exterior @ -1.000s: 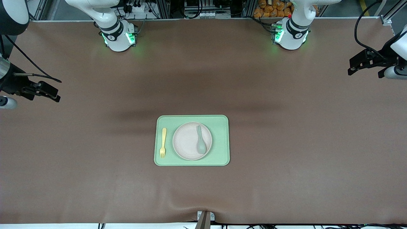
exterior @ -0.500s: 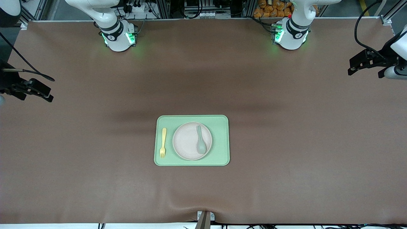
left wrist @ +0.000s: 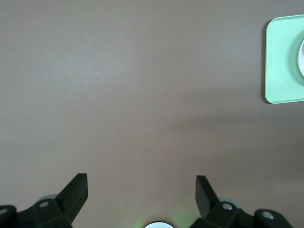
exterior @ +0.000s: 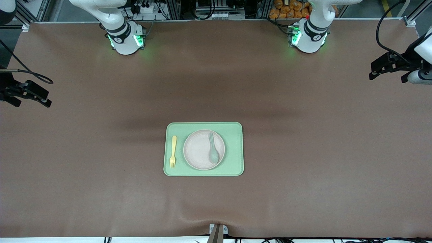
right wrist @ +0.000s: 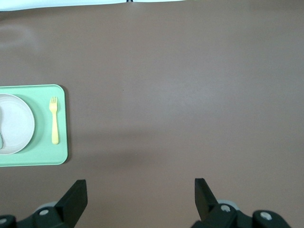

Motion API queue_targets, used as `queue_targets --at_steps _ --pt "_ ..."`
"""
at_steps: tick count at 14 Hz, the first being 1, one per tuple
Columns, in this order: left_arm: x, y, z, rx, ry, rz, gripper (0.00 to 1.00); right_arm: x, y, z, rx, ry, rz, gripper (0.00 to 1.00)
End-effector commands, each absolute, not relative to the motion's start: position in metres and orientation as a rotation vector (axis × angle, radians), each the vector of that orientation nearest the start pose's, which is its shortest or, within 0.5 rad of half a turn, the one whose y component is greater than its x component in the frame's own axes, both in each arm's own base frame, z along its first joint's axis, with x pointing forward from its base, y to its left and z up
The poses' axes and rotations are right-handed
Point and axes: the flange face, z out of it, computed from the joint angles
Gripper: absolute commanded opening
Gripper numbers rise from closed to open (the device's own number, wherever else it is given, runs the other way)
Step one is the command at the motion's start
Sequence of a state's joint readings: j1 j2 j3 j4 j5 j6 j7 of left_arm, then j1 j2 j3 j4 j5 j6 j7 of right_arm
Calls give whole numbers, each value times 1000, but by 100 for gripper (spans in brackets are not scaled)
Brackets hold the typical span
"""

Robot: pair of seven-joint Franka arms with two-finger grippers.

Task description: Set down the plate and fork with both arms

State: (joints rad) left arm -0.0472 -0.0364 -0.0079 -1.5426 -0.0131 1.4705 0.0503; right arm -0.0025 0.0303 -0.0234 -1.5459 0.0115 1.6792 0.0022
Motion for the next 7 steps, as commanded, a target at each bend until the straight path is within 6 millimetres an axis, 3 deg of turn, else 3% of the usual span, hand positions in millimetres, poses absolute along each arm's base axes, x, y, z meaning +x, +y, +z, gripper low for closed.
queue_targets --at_steps 1,7 --pt "535 -29 651 -3140 145 41 100 578 -13 635 -3140 17 -166 100" --pt "535 -32 651 -3139 152 39 100 578 -12 634 -3138 12 -164 100"
